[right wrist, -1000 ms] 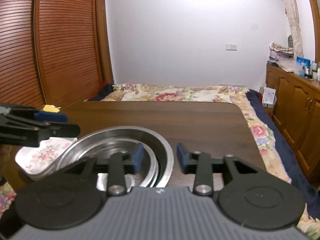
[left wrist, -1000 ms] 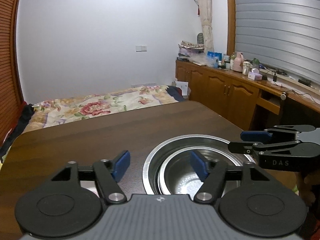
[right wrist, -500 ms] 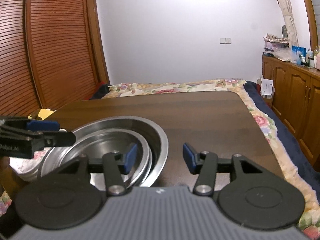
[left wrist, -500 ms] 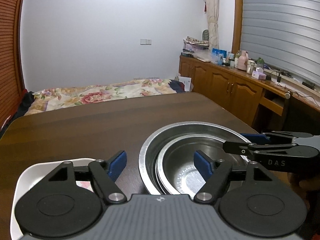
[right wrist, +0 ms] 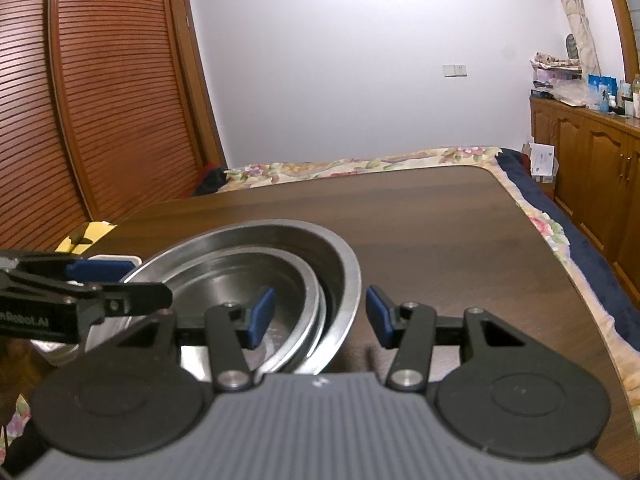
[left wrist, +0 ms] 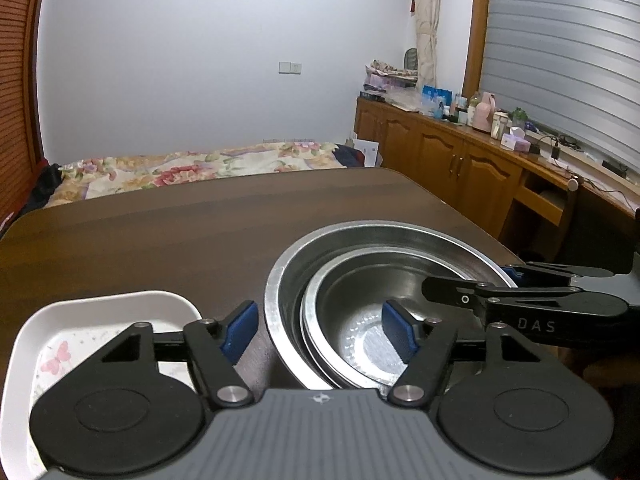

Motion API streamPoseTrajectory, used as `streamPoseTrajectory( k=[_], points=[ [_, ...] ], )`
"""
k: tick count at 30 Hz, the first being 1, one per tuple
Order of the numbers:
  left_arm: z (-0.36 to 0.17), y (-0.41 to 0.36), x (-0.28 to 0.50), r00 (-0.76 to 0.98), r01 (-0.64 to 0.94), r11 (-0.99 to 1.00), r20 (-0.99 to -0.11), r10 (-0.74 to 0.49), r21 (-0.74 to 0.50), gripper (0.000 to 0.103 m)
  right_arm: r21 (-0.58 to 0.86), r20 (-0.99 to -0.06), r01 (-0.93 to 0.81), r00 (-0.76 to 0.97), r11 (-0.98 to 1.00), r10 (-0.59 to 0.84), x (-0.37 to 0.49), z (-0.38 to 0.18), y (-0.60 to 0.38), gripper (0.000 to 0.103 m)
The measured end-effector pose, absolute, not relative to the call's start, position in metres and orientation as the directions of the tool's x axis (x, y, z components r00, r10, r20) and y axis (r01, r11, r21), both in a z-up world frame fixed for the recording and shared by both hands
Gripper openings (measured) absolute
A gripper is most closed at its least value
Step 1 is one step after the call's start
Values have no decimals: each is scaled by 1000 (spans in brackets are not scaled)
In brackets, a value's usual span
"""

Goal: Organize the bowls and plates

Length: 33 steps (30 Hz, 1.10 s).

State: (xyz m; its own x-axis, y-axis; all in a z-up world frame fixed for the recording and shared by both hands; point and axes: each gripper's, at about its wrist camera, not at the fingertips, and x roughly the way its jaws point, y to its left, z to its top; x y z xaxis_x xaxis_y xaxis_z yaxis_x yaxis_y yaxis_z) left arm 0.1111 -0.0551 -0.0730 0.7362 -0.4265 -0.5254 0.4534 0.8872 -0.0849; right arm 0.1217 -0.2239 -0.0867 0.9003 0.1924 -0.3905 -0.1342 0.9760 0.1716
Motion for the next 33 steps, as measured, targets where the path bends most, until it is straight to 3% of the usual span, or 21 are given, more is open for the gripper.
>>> streamPoseTrajectory(
  k=[5,10,15,20,33],
  points=[
    [-76,-56,113,728,452,888,-538,-425,-91,63,179,-390,-136,899,974,198,123,-88,-225,52],
    [-79,-58,114,728,443,892,-545,-416,-89,50,187,-385,-145,899,972,208,123,-88,-222,52],
    [-79,-57,114,728,434,896,-548,-412,-97,38,194,-380,-146,900,970,211,121,-90,-222,41],
    [-74,-54,115,715,429,892,-550,-432,-144,37,257,-360,-122,908,959,212,119,-89,-229,37],
    [-28,-42,101,764,437,887,-459,-453,-148,37,301,-310,-136,922,944,232,121,-59,-229,37]
  ],
)
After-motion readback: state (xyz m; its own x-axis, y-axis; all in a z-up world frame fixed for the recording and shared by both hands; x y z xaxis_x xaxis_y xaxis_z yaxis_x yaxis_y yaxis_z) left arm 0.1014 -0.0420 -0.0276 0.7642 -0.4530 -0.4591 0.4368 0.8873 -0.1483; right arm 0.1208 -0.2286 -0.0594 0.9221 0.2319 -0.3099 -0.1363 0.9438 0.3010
